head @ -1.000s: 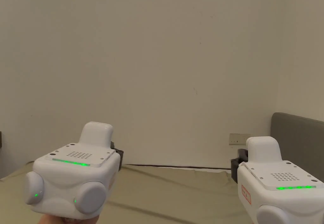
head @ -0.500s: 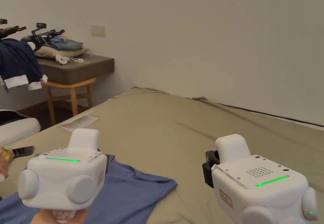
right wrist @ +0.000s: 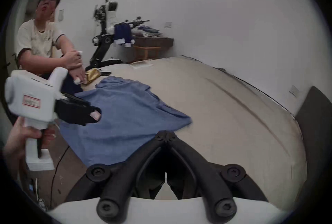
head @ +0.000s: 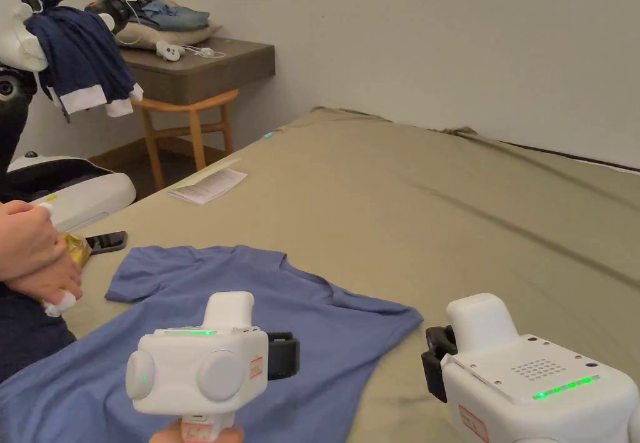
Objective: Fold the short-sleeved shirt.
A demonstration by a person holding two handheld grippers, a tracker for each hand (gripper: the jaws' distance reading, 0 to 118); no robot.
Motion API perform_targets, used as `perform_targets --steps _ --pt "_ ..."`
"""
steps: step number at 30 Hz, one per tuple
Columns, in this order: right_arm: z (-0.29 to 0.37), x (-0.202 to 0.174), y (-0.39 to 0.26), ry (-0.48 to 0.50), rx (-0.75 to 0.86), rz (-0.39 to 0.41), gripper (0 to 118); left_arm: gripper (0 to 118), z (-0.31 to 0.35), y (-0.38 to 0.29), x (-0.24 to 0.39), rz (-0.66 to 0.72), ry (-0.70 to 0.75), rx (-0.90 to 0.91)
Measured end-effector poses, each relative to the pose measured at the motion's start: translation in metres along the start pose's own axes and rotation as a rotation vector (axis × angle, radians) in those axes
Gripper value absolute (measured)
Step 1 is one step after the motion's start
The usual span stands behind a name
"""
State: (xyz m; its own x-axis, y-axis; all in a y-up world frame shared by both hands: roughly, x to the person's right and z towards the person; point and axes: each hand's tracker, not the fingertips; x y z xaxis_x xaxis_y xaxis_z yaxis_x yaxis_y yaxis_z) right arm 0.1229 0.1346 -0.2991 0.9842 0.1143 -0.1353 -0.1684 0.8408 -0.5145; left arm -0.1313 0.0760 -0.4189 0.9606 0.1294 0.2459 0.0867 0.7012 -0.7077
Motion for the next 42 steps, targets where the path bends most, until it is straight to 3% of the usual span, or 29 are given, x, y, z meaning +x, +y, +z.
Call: perform_targets --steps 4,7,9,12,14,17,18,19,20,21,22,23,27,29,32,35,39,42 --pt "0.002 0.052 -0.018 -0.111 -0.043 -0.037 2 99 -0.099 0.017 0.055 -0.195 0.021 -0.133" --pt "-0.004 0.082 -0.032 -0.175 -0.096 -0.043 2 100 -0.147 0.017 0.079 -0.216 -0.023 -0.200" --pt "-0.009 0.096 -0.041 -0.169 -0.115 -0.069 2 100 -0.171 0.012 0.089 -0.259 -0.017 -0.237" --pt "-0.016 0.109 -0.056 -0.158 -0.133 -0.125 2 104 -0.194 0.004 0.089 -0.439 0.099 -0.268" --pt "-0.022 0.113 -0.064 -0.158 -0.140 -0.143 2 104 -0.189 0.010 0.074 -0.363 0.037 -0.216" --pt "-0.026 0.118 -0.078 -0.142 -0.156 -0.181 2 104 -0.189 0.018 0.045 -0.368 0.127 -0.224" --pt "-0.028 0.119 -0.083 -0.138 -0.161 -0.193 2 104 -0.189 0.020 0.035 -0.309 0.129 -0.251" --pt "-0.029 0.121 -0.089 -0.138 -0.165 -0.211 2 98 -0.189 0.024 0.021 -0.179 0.000 -0.308" --pt "-0.030 0.122 -0.095 -0.140 -0.174 -0.234 2 82 -0.186 0.022 0.018 -0.067 -0.077 -0.303" --pt "-0.032 0.124 -0.100 -0.139 -0.182 -0.254 2 72 -0.180 0.022 0.021 -0.120 0.012 -0.248" --pt "-0.033 0.127 -0.106 -0.131 -0.192 -0.282 2 20 -0.178 0.023 0.023 -0.213 0.037 -0.239" --pt "-0.032 0.129 -0.111 -0.118 -0.202 -0.303 2 8 -0.175 0.022 0.018 -0.189 0.032 -0.222" --pt "-0.018 0.141 -0.130 -0.122 -0.211 -0.353 2 8 -0.171 0.022 -0.012 0.171 -0.124 -0.223" --pt "0.000 0.150 -0.140 -0.133 -0.206 -0.368 2 8 -0.164 0.024 -0.013 0.244 -0.148 -0.169" --pt "0.040 0.165 -0.153 -0.209 -0.185 -0.379 2 8 -0.147 0.042 0.040 0.084 -0.204 -0.136" --pt "0.091 0.179 -0.168 -0.295 -0.156 -0.429 2 8 -0.139 0.059 0.136 -0.108 -0.254 -0.095" --pt "0.161 0.186 -0.190 -0.403 -0.134 -0.464 2 8 -0.145 0.044 0.286 -0.236 -0.563 -0.205" --pt "0.205 0.187 -0.206 -0.492 -0.154 -0.462 2 8 -0.136 -0.001 0.409 -0.442 -0.717 -0.289"
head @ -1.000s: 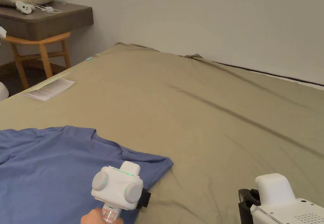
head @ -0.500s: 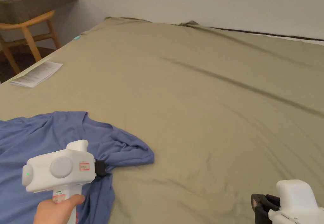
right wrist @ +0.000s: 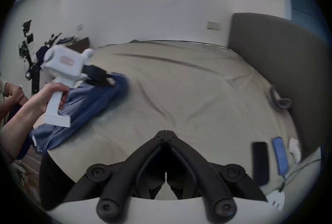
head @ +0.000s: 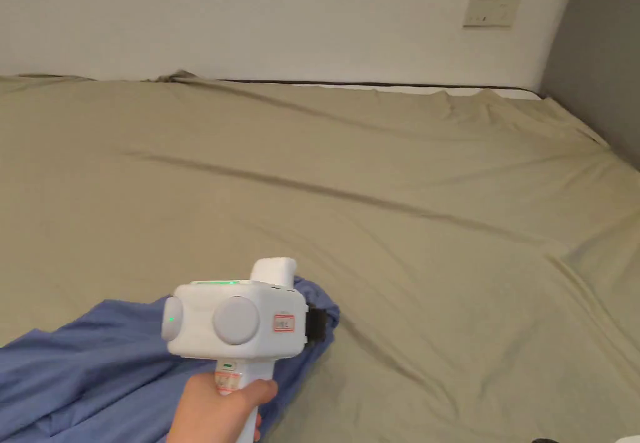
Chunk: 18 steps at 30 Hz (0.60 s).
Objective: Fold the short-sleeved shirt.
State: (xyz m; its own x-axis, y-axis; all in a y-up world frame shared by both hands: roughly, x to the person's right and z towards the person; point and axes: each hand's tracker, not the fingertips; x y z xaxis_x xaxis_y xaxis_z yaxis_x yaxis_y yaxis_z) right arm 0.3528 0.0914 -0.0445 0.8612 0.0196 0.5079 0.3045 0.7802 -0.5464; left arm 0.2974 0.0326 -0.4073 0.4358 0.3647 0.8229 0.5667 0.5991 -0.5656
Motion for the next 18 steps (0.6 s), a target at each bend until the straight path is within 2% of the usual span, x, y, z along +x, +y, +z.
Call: perform_targets --steps 2,7,9,12,13,14,15,16,18 --pt "0.020 0.017 -0.010 -0.064 -0.007 -0.011 2 8 -0.048 0.008 0.075 -0.086 -0.120 -0.087" --pt "0.059 0.056 -0.035 -0.167 -0.011 -0.112 2 8 -0.120 -0.009 0.224 -0.380 -0.227 -0.236" --pt "0.065 0.066 -0.044 -0.202 -0.022 -0.125 2 8 -0.137 -0.030 0.255 -0.449 -0.246 -0.321" --pt "0.068 0.077 -0.054 -0.221 -0.031 -0.148 2 12 -0.157 -0.065 0.267 -0.498 -0.236 -0.412" --pt "0.066 0.080 -0.055 -0.214 -0.037 -0.161 2 34 -0.164 -0.075 0.264 -0.487 -0.216 -0.434" --pt "0.065 0.081 -0.056 -0.206 -0.036 -0.170 2 67 -0.169 -0.083 0.258 -0.473 -0.225 -0.453" --pt "0.065 0.080 -0.056 -0.200 -0.034 -0.177 2 81 -0.167 -0.087 0.255 -0.444 -0.300 -0.427" --pt "0.065 0.079 -0.056 -0.192 -0.032 -0.177 2 83 -0.154 -0.082 0.259 -0.456 -0.282 -0.370" --pt "0.065 0.075 -0.054 -0.183 -0.022 -0.170 2 84 -0.142 -0.070 0.263 -0.494 -0.189 -0.443"
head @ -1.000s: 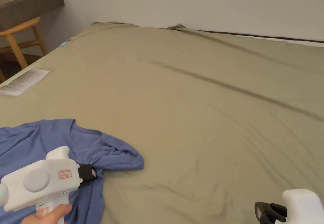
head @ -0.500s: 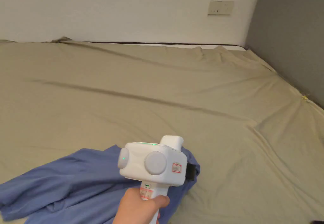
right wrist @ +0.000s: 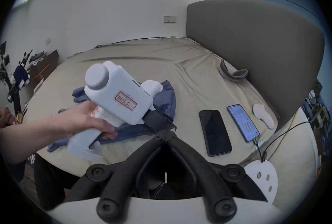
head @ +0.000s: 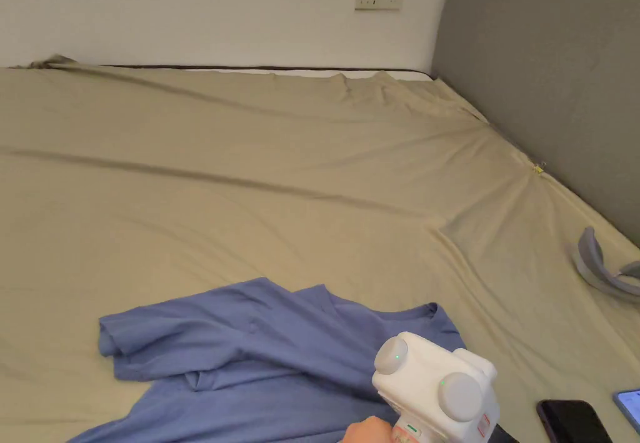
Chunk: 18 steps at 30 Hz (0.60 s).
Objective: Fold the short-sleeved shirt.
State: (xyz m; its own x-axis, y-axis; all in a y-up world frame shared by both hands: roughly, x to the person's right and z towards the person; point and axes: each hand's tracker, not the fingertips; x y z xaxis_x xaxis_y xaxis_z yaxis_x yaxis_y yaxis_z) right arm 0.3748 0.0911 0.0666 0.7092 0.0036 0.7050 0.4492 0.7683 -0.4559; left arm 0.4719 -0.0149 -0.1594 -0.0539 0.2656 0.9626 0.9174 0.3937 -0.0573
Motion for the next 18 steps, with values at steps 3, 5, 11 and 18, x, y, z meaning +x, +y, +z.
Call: perform_targets --steps 3,5,11,18 --pt "0.003 -0.007 0.002 0.033 0.021 0.018 2 84 0.065 -0.019 -0.007 -0.138 0.092 0.141" --pt "0.004 -0.013 0.003 0.046 0.029 0.027 2 84 0.121 -0.049 -0.021 -0.064 0.127 0.230" --pt "-0.002 -0.037 -0.001 0.112 0.014 0.064 2 0 0.267 -0.236 -0.060 0.501 0.151 0.621" --pt "-0.001 -0.074 -0.003 0.201 -0.002 0.144 2 0 0.325 -0.364 -0.066 0.736 0.538 0.520"
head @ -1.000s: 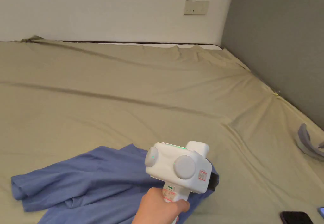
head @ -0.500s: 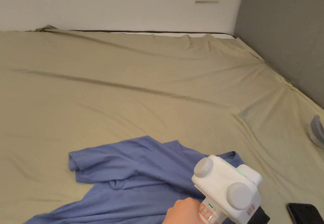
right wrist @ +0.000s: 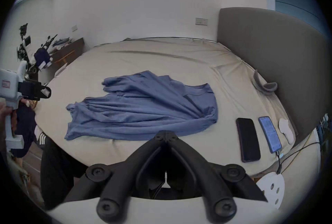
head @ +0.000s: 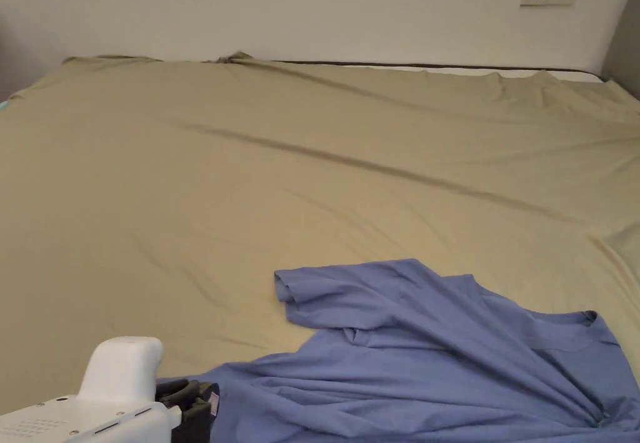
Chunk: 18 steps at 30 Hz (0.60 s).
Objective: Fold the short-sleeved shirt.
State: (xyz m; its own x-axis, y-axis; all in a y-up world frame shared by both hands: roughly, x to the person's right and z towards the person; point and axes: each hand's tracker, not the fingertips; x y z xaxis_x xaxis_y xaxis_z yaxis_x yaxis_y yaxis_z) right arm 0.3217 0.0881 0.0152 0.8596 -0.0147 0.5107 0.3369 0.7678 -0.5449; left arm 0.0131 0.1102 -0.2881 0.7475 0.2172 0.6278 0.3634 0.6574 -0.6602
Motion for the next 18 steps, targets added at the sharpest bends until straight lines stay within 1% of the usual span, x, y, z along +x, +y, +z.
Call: perform_targets --steps 2,3,4,5,6,7,8,9,10,11,14,15,16,17,18 --pt "0.000 -0.006 0.000 0.018 -0.001 0.007 2 0 -0.014 0.001 -0.029 0.142 -0.003 -0.010" --pt "-0.001 -0.008 0.001 0.025 -0.003 0.011 2 0 -0.023 0.003 -0.042 0.174 -0.034 0.004" --pt "-0.002 -0.011 0.001 0.029 -0.004 0.016 2 0 -0.038 0.008 -0.054 0.226 -0.017 0.010" --pt "-0.003 -0.012 0.001 0.028 -0.007 0.024 2 2 -0.054 0.014 -0.065 0.259 0.030 -0.013" --pt "-0.004 -0.013 0.001 0.025 -0.011 0.029 2 32 -0.070 0.017 -0.074 0.278 0.045 -0.024" --pt "-0.007 -0.013 0.001 0.023 -0.019 0.033 2 95 -0.095 0.023 -0.080 0.249 0.108 -0.082" --pt "-0.010 -0.013 0.001 0.019 -0.031 0.035 2 103 -0.112 0.023 -0.087 0.216 0.133 -0.098" --pt "-0.013 -0.012 0.001 0.012 -0.040 0.033 2 103 -0.127 0.025 -0.091 0.210 0.175 -0.119" --pt "-0.016 -0.011 0.000 0.006 -0.051 0.029 2 103 -0.143 0.026 -0.097 0.226 0.183 -0.172" --pt "-0.019 -0.010 0.000 0.002 -0.064 0.024 2 103 -0.160 0.025 -0.104 0.235 0.159 -0.189" --pt "-0.028 -0.009 0.000 -0.008 -0.090 0.024 2 103 -0.191 0.020 -0.108 0.225 0.228 -0.298" --pt "-0.030 -0.009 0.000 -0.012 -0.095 0.028 2 102 -0.193 0.016 -0.102 0.206 0.224 -0.280" --pt "-0.033 -0.010 0.001 -0.016 -0.100 0.033 2 91 -0.184 0.014 -0.092 0.121 0.255 -0.234" --pt "-0.036 -0.010 0.001 -0.020 -0.105 0.038 2 65 -0.178 0.012 -0.082 0.032 0.263 -0.212" --pt "-0.039 -0.011 0.002 -0.021 -0.108 0.041 2 32 -0.174 0.008 -0.074 -0.013 0.239 -0.211"
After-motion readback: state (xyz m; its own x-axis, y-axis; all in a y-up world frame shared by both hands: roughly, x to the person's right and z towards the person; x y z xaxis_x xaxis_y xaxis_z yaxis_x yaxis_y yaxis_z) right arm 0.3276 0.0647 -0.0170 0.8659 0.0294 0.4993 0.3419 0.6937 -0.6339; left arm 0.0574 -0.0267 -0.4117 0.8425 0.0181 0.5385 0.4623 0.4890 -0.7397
